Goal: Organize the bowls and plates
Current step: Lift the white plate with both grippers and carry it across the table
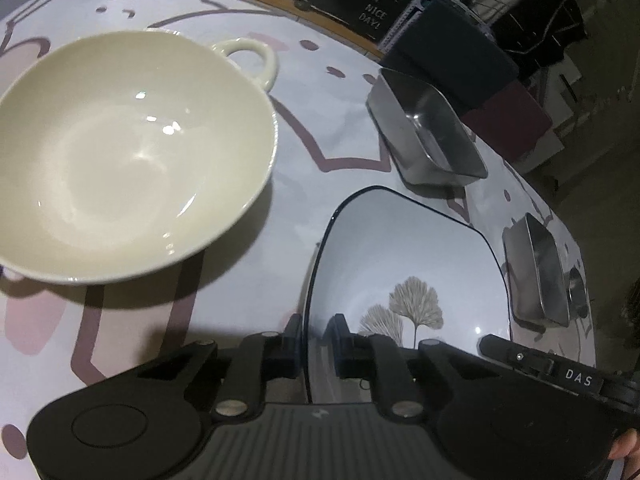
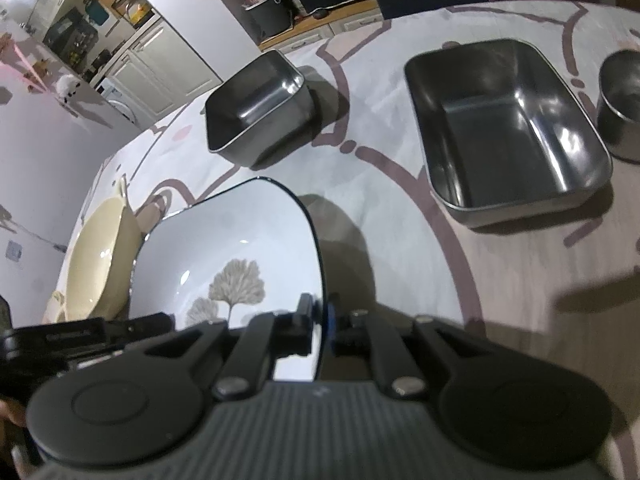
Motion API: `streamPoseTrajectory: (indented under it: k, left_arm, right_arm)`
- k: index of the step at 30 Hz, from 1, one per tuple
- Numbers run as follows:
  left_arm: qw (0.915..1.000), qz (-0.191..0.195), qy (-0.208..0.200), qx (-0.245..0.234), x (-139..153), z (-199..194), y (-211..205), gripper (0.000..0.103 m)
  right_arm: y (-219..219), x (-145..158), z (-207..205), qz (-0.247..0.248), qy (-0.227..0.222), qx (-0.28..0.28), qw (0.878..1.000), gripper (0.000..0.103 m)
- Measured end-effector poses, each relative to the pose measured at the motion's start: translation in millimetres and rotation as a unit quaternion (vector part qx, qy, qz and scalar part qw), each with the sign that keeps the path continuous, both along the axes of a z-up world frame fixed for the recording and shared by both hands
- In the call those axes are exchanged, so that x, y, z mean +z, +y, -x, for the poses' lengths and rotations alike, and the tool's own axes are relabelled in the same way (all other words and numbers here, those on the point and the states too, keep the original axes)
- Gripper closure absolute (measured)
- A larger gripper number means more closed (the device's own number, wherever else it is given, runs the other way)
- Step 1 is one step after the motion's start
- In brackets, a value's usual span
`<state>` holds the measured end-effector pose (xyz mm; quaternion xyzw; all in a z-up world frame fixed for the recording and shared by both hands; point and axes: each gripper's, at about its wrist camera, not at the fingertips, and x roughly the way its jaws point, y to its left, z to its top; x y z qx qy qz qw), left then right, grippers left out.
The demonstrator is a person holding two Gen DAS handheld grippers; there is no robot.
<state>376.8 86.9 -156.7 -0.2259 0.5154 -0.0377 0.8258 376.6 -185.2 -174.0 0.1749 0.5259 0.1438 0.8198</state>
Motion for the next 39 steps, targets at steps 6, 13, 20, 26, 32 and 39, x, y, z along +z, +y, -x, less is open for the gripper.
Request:
streamPoseTrajectory:
  k: [6,13,20,26,32,39]
  left_arm:
    - [0.9998,-0.015,-0.013,-0.004,11,1,-2,0.088]
    - [0.9986,0.0,-0.053,-0.003,42,10,-12,0.088]
    - [0.9954,0.007,-0.092,-0.024,77,27,-40,0.092]
    - [0.9924,0.021,-0.113,-0.045,98,53,-72,0.092]
    - [0.9901,0.036,-0.118,-0.067,106,81,-109,0.092]
    - [0.9898,0.038,-0.09,-0.103,87,112,-149,0.092]
  right_arm:
    - [3,4,2,0.008,-0.004,0.017,1.0,0.093]
    - [-6,28,8,0.001,-0.036,0.016,0.999,0.093]
    - [-37,66,31,-0.006,-0.072,-0.002,0.997,0.093]
    - [-70,92,58,-0.002,-0.09,-0.022,0.996,0.093]
    - [-108,109,96,0.006,-0.101,-0.044,0.994,0.093]
    - [-148,105,142,0.023,-0.085,-0.07,0.994,0.093]
